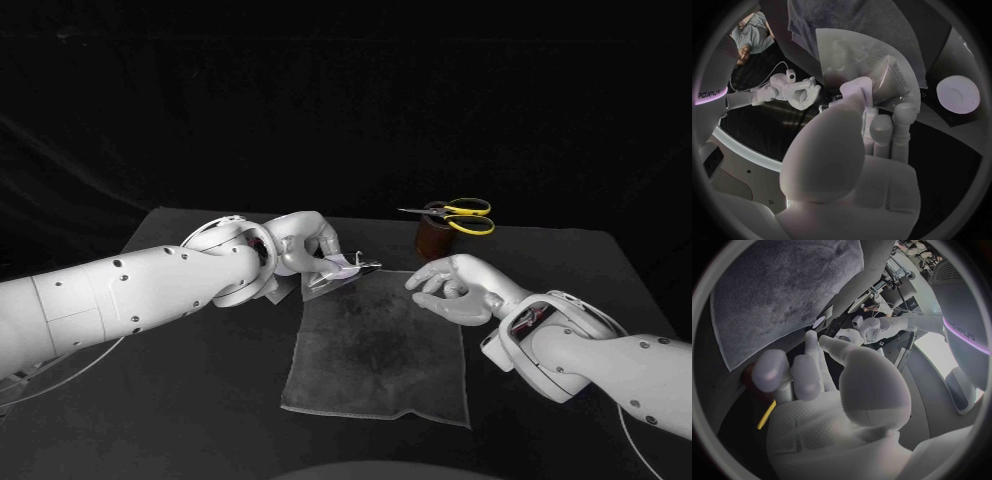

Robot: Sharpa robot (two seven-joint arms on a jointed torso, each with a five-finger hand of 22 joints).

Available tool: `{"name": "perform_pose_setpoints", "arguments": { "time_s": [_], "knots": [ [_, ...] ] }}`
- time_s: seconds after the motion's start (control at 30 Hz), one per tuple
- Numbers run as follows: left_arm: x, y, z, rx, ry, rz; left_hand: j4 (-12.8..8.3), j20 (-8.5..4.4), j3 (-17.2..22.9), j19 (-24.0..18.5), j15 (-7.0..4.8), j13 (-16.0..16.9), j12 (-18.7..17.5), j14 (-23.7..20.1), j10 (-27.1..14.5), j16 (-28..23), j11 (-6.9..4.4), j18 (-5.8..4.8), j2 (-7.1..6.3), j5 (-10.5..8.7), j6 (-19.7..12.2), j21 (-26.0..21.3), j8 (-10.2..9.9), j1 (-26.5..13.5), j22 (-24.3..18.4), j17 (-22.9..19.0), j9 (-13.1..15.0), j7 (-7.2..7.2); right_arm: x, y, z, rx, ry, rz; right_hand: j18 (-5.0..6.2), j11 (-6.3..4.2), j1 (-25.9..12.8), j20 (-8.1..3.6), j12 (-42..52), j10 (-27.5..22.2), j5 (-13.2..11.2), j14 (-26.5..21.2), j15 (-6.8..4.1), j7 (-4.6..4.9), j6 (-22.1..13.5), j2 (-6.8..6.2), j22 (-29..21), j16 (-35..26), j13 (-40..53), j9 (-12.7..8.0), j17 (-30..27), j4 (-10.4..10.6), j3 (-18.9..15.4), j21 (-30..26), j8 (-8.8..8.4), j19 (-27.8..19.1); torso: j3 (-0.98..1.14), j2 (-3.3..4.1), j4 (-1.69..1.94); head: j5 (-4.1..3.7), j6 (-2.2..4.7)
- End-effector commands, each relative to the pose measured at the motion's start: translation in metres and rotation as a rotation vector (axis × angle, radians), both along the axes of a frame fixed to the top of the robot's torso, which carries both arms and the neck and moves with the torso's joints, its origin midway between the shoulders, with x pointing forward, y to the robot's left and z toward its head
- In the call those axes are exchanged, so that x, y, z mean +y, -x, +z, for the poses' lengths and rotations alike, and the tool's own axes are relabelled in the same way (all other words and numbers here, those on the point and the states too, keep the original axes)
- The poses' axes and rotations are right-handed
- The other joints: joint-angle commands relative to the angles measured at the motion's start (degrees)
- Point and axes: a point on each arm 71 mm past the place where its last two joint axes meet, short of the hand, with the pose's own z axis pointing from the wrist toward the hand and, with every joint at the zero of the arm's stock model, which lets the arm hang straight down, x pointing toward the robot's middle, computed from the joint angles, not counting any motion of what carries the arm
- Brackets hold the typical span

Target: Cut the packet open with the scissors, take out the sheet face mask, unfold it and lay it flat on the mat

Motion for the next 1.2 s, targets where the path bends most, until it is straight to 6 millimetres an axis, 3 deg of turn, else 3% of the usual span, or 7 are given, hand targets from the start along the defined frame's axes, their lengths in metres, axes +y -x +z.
{"name": "perform_pose_setpoints", "arguments": {
  "time_s": [0.03, 0.17, 0.3, 0.6, 1.2],
  "knots": [
    [-0.008, 0.005, 0.005, 0.071, 0.165, -0.054, 0.1, 0.08, 0.2, 0.6, 0.18, 0.0, -0.2, 0.6, 0.5, 0.6, 0.18, -0.42, -0.35, 0.20, -0.8, 0.4, -0.6, -0.8, 0.6, 0.8, -0.4, 0.08, 0.001, -0.002, 0.003, 0.031, -0.046, 0.002, 0.64, 0.11, 0.0, 0.03, -0.6, 0.4, -0.3, -0.5, 0.01, 0.07, 0.5, 0.50, -0.4, -0.8, -0.6, -0.1, -1.0, 0.4, 0.0, -0.4, -0.36, -0.5, 0.04, 0.01, -0.04, -0.87, 0.02],
    [-0.010, 0.007, 0.005, 0.096, 0.224, -0.072, 0.1, 0.13, 0.4, 1.1, 0.33, 0.2, -0.5, 1.2, 1.4, 1.0, 0.37, -0.51, -1.09, 0.20, -1.9, 0.8, -1.6, -1.6, 1.2, 2.0, -0.7, 0.57, -0.002, -0.006, 0.008, 0.043, -0.064, -0.006, 0.78, 0.31, -0.5, 0.11, -2.4, 0.5, -0.4, -0.9, 0.14, 0.19, 0.7, 0.59, -1.3, -2.7, -2.4, -0.1, -3.4, 1.0, -0.2, -1.3, -1.00, -0.8, 0.04, -0.04, 0.01, -1.42, -0.05],
    [-0.010, 0.007, 0.004, 0.124, 0.281, -0.077, 0.1, 0.23, 0.3, 1.1, 0.48, 0.2, -0.8, 1.3, 1.8, 1.1, 0.54, -0.52, -1.74, 0.20, -2.3, 0.8, -2.1, -2.3, 1.2, 2.2, -0.7, 0.90, -0.004, -0.010, 0.016, 0.055, -0.079, -0.008, 0.80, 1.13, -1.2, 0.58, -6.2, -0.7, -1.1, -0.8, 0.77, 0.83, 0.3, 0.45, -1.6, -3.2, -5.9, -0.3, -3.9, 1.9, -0.3, -1.9, -2.14, -0.9, 0.02, 0.01, -0.07, -1.92, -0.04],
    [-0.010, 0.009, -0.004, 0.157, 0.335, -0.087, 0.2, 0.46, -0.2, 1.4, 0.76, 0.3, -1.3, 1.6, 2.6, 1.3, 0.85, -0.60, -3.15, 0.20, -3.1, 1.0, -2.9, -3.8, 1.6, 2.8, -0.8, 1.37, -0.009, -0.021, 0.031, 0.068, -0.119, -0.028, 0.88, 1.57, -2.3, 0.97, -8.5, 0.0, -1.6, -0.8, 1.13, 1.22, 0.0, 0.30, -1.9, -3.3, -8.8, -0.4, -4.2, 3.2, -1.2, -2.3, -3.26, -0.8, -0.04, 0.06, 0.07, -2.92, -0.14],
    [-0.016, 0.015, -0.011, 0.028, 0.249, -0.191, -0.4, 0.47, 0.3, 2.1, 0.60, 0.5, -1.8, 2.0, 3.6, 1.6, 0.60, -0.74, -3.51, 0.21, -2.6, 1.5, -3.0, -2.7, 2.5, 3.7, -0.5, 1.19, -0.013, -0.036, 0.036, 0.249, -0.186, -0.026, 0.76, 2.23, -5.4, 1.48, -11.3, -0.1, -2.1, -0.5, 1.67, 1.70, 0.0, 0.16, -1.1, -2.5, -12.9, -0.5, -3.6, 7.0, -4.8, -2.2, -4.91, -0.2, -0.07, 0.01, 0.00, -3.48, -0.90]
  ]
}}
